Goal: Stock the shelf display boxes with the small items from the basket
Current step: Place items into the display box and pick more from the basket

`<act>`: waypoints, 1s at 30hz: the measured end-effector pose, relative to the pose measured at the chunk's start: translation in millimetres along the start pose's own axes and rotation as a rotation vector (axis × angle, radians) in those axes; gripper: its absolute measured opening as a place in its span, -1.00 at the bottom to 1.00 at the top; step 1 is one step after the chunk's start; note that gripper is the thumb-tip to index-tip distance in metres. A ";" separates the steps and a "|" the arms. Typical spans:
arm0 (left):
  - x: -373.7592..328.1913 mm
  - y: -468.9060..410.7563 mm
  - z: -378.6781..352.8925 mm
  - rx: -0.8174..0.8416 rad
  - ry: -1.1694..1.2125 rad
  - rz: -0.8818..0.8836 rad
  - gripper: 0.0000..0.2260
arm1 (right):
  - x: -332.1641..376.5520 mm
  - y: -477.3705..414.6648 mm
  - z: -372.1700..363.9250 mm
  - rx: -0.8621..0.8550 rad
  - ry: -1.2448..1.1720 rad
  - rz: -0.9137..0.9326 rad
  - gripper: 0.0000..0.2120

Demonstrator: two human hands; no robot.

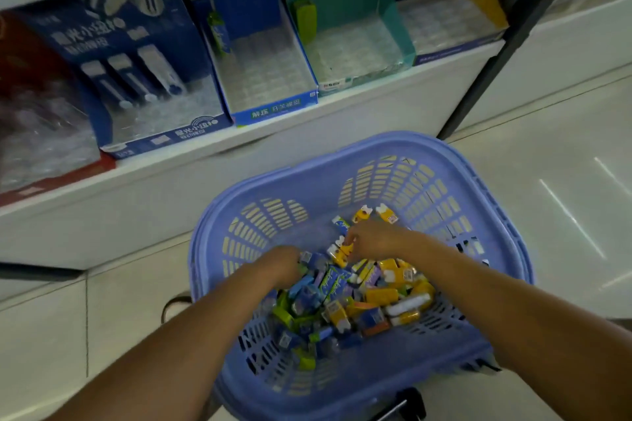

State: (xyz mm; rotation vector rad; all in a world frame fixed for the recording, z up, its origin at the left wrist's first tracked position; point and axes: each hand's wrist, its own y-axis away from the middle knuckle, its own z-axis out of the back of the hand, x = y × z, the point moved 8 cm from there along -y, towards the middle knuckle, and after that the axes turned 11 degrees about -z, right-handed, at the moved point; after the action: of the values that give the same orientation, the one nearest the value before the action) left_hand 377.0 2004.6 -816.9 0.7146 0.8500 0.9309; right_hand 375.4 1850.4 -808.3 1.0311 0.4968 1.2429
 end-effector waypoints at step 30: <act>-43.0 -7.6 68.6 -0.082 1.399 -0.200 -0.78 | 9.0 37.9 83.0 0.528 -0.868 0.366 -0.60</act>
State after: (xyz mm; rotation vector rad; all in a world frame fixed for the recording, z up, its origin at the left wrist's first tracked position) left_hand 424.6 1952.2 -776.9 -0.2290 2.0280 1.2299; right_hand 423.9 1827.7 -733.8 2.0379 -0.0670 0.8501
